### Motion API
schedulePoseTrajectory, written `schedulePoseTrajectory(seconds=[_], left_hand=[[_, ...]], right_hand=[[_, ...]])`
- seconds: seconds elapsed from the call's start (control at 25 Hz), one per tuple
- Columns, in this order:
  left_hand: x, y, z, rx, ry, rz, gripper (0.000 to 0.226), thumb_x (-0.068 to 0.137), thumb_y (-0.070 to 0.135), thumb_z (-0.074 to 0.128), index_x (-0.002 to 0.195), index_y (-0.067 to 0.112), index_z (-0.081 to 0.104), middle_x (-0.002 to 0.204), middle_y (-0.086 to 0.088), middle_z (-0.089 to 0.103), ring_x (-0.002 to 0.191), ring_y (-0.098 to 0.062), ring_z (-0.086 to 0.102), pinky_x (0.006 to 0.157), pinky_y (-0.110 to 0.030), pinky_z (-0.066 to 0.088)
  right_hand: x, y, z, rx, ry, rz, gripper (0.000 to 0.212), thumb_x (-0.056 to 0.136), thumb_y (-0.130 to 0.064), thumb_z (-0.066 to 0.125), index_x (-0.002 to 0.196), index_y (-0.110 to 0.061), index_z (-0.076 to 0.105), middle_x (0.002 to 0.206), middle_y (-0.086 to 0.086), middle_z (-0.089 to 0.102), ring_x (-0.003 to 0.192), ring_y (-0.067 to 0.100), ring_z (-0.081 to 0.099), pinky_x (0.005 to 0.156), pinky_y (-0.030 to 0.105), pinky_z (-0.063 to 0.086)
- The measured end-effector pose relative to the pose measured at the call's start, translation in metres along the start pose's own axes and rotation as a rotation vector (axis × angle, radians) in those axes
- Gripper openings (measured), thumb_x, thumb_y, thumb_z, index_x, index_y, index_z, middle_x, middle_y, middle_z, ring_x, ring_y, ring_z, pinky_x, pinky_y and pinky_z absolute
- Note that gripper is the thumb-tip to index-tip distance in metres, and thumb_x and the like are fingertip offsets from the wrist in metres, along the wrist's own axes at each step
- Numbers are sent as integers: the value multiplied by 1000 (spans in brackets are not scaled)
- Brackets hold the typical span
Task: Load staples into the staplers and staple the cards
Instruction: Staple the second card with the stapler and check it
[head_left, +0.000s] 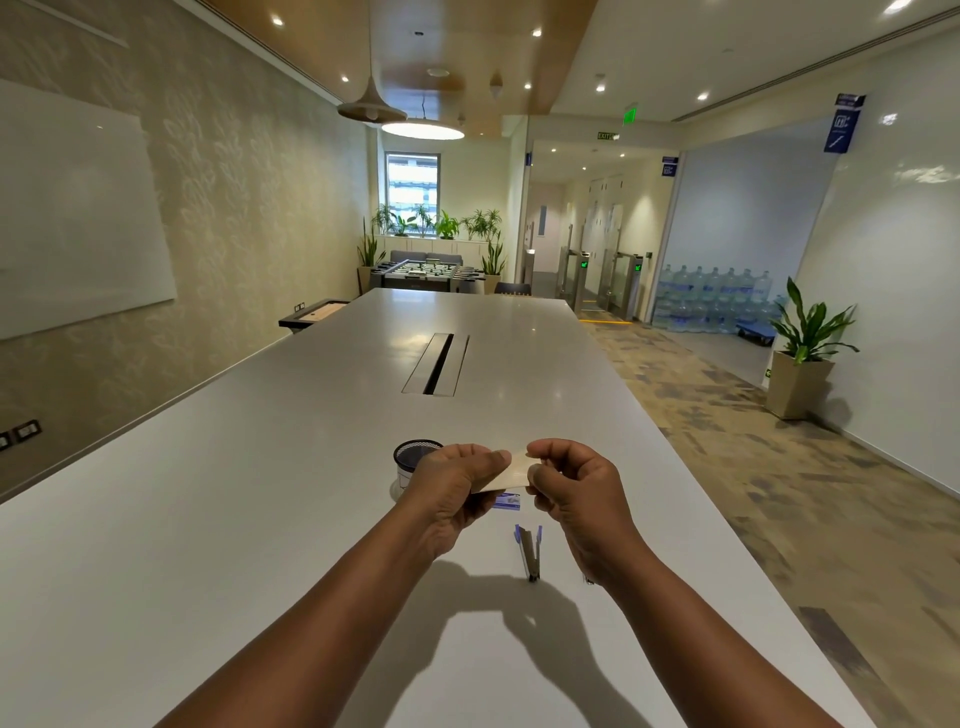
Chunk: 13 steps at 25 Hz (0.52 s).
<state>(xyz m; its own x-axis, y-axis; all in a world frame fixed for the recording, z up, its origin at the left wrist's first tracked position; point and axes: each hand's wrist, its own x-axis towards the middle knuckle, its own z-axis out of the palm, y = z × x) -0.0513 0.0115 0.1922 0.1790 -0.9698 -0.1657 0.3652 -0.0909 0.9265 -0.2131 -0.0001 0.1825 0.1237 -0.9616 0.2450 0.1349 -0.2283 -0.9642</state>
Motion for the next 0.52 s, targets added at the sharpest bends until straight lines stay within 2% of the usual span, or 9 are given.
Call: schedulePoseTrajectory(seconds=[0.2, 0.36, 0.52], left_hand=[[2, 1, -6, 48, -47, 14, 34, 75, -7, 82, 102, 7, 66, 98, -18, 73, 69, -23, 73, 60, -26, 59], [11, -7, -4, 52, 12, 9, 16, 85, 5, 78, 95, 9, 66, 94, -15, 73, 68, -21, 72, 53, -24, 56], [19, -18, -5, 108, 35, 18, 14, 87, 12, 77, 93, 11, 66, 96, -12, 72, 81, -22, 68, 58, -25, 55]], right_hand=[[4, 5, -1, 30, 34, 36, 26, 88, 3, 65, 93, -19, 77, 87, 11, 73, 67, 16, 67, 62, 25, 54], [6, 9, 0, 24, 23, 65, 25, 87, 4, 63, 93, -17, 76, 81, 8, 72, 65, 16, 63, 59, 28, 51], [7, 15, 0, -4, 25, 83, 19, 89, 4, 61, 98, -9, 72, 76, 6, 69, 60, 11, 66, 56, 25, 49]])
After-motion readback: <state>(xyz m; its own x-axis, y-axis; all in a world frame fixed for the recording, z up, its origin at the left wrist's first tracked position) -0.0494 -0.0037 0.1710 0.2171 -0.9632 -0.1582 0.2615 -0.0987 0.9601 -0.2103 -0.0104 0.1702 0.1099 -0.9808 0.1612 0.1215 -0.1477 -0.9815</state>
